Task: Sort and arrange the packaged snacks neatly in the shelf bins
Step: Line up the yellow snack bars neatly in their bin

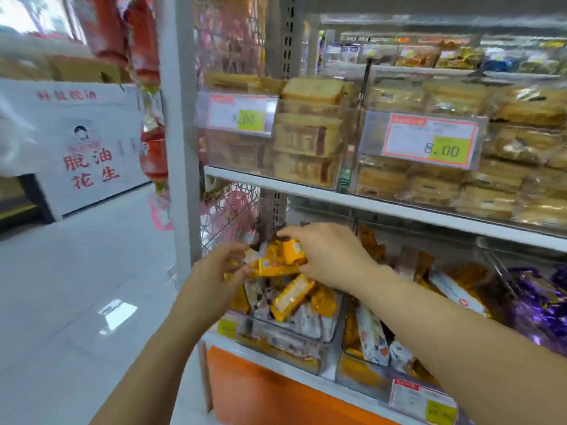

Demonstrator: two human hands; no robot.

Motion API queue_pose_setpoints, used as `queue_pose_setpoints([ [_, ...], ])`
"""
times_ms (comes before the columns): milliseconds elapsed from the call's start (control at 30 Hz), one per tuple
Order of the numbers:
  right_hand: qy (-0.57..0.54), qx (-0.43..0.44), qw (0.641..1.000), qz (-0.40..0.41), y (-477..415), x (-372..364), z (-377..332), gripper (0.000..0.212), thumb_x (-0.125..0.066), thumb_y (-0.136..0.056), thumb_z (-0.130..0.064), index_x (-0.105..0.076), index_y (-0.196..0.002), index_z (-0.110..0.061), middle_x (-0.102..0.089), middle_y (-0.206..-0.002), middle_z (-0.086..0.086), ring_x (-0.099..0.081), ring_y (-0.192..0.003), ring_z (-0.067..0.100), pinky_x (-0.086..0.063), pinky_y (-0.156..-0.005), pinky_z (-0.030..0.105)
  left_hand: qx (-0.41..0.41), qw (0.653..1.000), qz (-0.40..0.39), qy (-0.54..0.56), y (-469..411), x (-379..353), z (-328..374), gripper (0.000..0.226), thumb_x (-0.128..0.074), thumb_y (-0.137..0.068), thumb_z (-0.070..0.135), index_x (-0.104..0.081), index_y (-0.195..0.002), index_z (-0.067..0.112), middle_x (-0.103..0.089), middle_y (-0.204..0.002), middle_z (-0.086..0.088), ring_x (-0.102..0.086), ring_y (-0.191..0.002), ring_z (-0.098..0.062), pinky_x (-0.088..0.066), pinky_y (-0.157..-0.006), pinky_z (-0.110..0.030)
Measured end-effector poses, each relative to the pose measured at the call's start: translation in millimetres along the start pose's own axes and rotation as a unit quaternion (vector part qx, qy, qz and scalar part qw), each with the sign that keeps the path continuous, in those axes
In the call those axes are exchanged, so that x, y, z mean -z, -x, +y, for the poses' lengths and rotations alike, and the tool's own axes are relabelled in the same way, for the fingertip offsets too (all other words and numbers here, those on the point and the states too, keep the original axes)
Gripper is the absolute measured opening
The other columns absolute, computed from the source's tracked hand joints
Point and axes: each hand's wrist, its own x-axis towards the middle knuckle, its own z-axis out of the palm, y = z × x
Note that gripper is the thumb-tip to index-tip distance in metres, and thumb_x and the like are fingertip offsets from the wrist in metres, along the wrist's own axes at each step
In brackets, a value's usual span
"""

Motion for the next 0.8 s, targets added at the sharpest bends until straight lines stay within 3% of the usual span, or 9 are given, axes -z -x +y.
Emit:
queue_pose_setpoints([
  [100,-0.041,-0.002,0.998,-0.041,-26.0,-17.1,4.7,0.063,-0.063,-0.088,-0.028,-0.033,-0.143,-0.029,-0.046,-0.137,0.0,-0.045,-0.125,0.022,-0.041,-0.09,0.032,-0.011,0.995,-0.036,-0.096,-5.7,-6.7,-16.4,0.035,-0.063,-0.089,0.025,-0.055,-0.123,0.031,-0.057,-0.116,0.011,-0.059,-0.1,-0.009,-0.046,-0.077,-0.024],
  [200,-0.124,-0.024,0.988,-0.087,-36.7,-42.3,14.2,0.067,-0.059,-0.088,-0.044,-0.028,-0.145,-0.026,-0.037,-0.144,0.005,-0.036,-0.132,0.024,-0.033,-0.102,0.032,-0.051,0.963,-0.101,-0.245,-9.0,-15.6,-22.6,0.044,-0.061,-0.087,0.041,-0.048,-0.129,0.042,-0.046,-0.127,0.015,-0.052,-0.112,-0.011,-0.043,-0.085,-0.028],
  [267,-0.114,-0.032,0.988,-0.099,-35.7,-54.2,21.7,0.068,-0.053,-0.09,-0.05,-0.023,-0.147,-0.026,-0.032,-0.149,0.006,-0.03,-0.136,0.024,-0.028,-0.109,0.034,-0.057,0.952,-0.12,-0.276,-12.7,-19.7,-24.4,0.047,-0.059,-0.088,0.043,-0.043,-0.133,0.044,-0.042,-0.132,0.014,-0.049,-0.116,-0.012,-0.042,-0.089,-0.032],
  [333,-0.088,-0.039,0.994,-0.058,-29.2,-53.3,27.7,0.066,-0.051,-0.09,-0.051,-0.023,-0.146,-0.031,-0.031,-0.15,0.001,-0.026,-0.138,0.024,-0.027,-0.111,0.039,-0.065,0.954,-0.111,-0.272,-18.3,-23.0,-24.4,0.043,-0.055,-0.093,0.033,-0.044,-0.133,0.04,-0.044,-0.133,0.01,-0.053,-0.111,-0.015,-0.045,-0.085,-0.032],
  [433,-0.099,-0.006,0.995,0.022,-11.1,-37.9,26.7,0.047,-0.056,-0.088,-0.047,-0.045,-0.132,-0.036,-0.041,-0.136,-0.006,-0.038,-0.126,0.02,-0.035,-0.102,0.037,-0.069,0.967,-0.085,-0.229,-26.6,-29.2,-22.6,0.037,-0.055,-0.093,0.024,-0.051,-0.129,0.031,-0.052,-0.122,0.003,-0.056,-0.1,-0.019,-0.049,-0.078,-0.034],
  [567,-0.048,0.097,0.981,-0.16,9.9,-36.8,16.9,0.047,-0.06,-0.082,-0.055,-0.049,-0.127,-0.043,-0.036,-0.132,-0.013,-0.035,-0.118,0.009,-0.029,-0.097,0.031,-0.075,0.974,-0.075,-0.2,-35.8,-44.0,-22.1,0.036,-0.061,-0.091,0.026,-0.054,-0.126,0.026,-0.053,-0.12,0.0,-0.059,-0.098,-0.022,-0.05,-0.082,-0.038],
  [633,-0.01,0.078,0.984,-0.163,7.5,-41.5,20.8,0.044,-0.06,-0.085,-0.05,-0.046,-0.127,-0.044,-0.039,-0.132,-0.013,-0.035,-0.119,0.011,-0.029,-0.095,0.031,-0.079,0.982,-0.057,-0.16,-37.5,-50.1,-20.7,0.033,-0.063,-0.09,0.021,-0.058,-0.123,0.023,-0.054,-0.118,-0.001,-0.061,-0.096,-0.021,-0.052,-0.08,-0.039],
  [733,-0.024,0.02,0.994,-0.1,-0.5,-41.5,30.0,0.039,-0.06,-0.086,-0.047,-0.049,-0.124,-0.043,-0.048,-0.126,-0.013,-0.044,-0.114,0.014,-0.035,-0.092,0.032,-0.097,0.988,-0.03,-0.118,-39.2,-53.0,-19.6,0.028,-0.062,-0.09,0.012,-0.063,-0.117,0.019,-0.057,-0.118,-0.001,-0.062,-0.098,-0.019,-0.053,-0.079,-0.036],
  [800,-0.068,-0.037,0.995,-0.056,-5.6,-43.5,35.7,0.036,-0.062,-0.085,-0.044,-0.053,-0.119,-0.039,-0.052,-0.119,-0.011,-0.052,-0.108,0.014,-0.039,-0.079,0.029,-0.112,0.986,-0.006,-0.123,-40.8,-49.5,-20.3,0.026,-0.059,-0.091,0.009,-0.065,-0.114,0.017,-0.059,-0.117,-0.002,-0.061,-0.099,-0.02,-0.05,-0.077,-0.032],
])
